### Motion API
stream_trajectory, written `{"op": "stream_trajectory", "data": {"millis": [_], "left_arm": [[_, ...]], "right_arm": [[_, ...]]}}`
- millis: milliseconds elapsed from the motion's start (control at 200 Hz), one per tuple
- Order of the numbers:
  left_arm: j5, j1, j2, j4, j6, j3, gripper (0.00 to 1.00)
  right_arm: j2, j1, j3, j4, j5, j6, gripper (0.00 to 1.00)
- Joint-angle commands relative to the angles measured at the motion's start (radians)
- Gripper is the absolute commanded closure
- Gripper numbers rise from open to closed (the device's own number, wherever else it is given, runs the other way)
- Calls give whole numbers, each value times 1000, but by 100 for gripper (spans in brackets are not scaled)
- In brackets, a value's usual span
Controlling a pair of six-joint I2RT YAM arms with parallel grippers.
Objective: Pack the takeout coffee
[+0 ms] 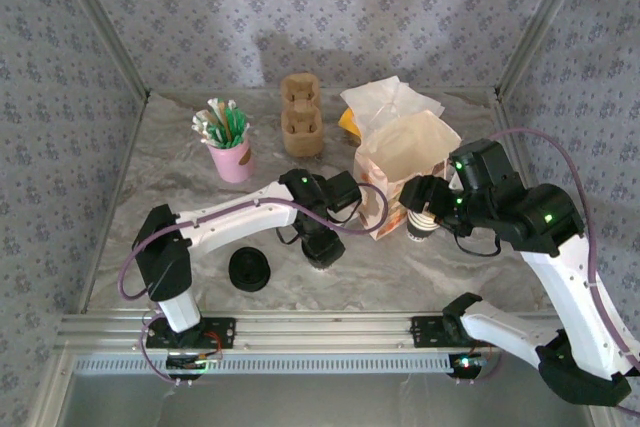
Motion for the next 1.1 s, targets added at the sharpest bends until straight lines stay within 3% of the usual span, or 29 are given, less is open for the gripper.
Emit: {"op": "stream_trajectory", "data": {"millis": [0,1094], "left_arm": [[-8,5,23,-40,13,26,23],[-47,9,103,-46,38,14,27]], "right_arm": [[-8,-6,1,6,-13,-8,25],[-25,-17,-25,18,-27,-10,25]]}}
